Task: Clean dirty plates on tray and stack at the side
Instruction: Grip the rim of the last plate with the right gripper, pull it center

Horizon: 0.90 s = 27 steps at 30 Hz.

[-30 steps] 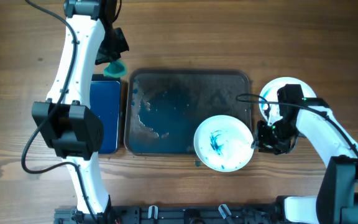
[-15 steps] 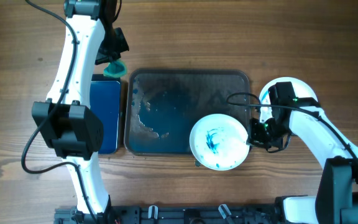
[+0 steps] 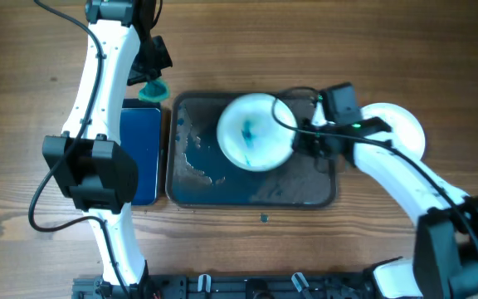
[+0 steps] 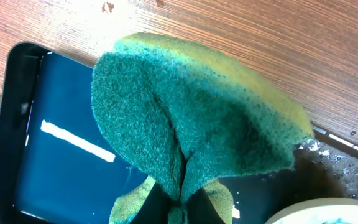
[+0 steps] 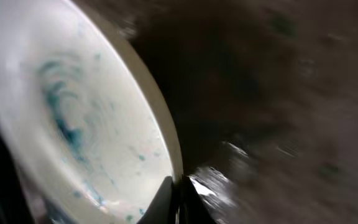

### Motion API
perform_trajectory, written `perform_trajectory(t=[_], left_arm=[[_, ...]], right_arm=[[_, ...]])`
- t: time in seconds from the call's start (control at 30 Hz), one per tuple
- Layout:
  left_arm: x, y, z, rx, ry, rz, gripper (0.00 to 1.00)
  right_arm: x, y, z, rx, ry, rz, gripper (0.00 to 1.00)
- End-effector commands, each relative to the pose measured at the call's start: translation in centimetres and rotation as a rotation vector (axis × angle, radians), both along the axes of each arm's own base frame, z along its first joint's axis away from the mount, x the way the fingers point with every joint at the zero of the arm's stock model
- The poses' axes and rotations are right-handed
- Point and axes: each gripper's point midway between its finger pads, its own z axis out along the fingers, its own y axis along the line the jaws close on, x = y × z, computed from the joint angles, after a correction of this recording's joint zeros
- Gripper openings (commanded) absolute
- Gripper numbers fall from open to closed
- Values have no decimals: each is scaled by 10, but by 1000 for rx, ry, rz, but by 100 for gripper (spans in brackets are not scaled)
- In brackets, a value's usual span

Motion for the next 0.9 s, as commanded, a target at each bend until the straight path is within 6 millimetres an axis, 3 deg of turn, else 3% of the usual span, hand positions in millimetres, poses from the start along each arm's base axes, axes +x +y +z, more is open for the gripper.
perform_trajectory(t=[0.0, 0.07, 0.23, 0.33, 0.43, 0.53, 0.63, 0.73, 0.87], left_arm=[[3, -2, 20, -8, -56, -9, 4], [4, -3, 20, -8, -60, -10, 4], [4, -3, 20, -13, -59, -10, 4], [3, -9, 19, -46, -56, -16, 4], [3, -13, 19, -64, -52, -28, 4], [2, -22, 18, -112, -44, -62, 4], [1, -31, 16, -148, -36, -75, 4], [1, -43, 12, -150, -35, -101, 4], [0, -66, 11, -154, -41, -147, 4]], right_arm=[[2, 35, -23, 18, 65, -48, 4], [2, 49, -29, 50, 95, -8, 4], [3, 52, -26, 47, 87, 39, 5], [10, 47, -17, -5, 61, 62, 32], [28, 37, -7, -90, 12, 45, 41], [40, 39, -10, -96, -16, 32, 40], [40, 41, -36, -101, 28, 39, 35], [46, 49, -43, -69, 23, 47, 31], [45, 49, -44, -66, 34, 30, 16]])
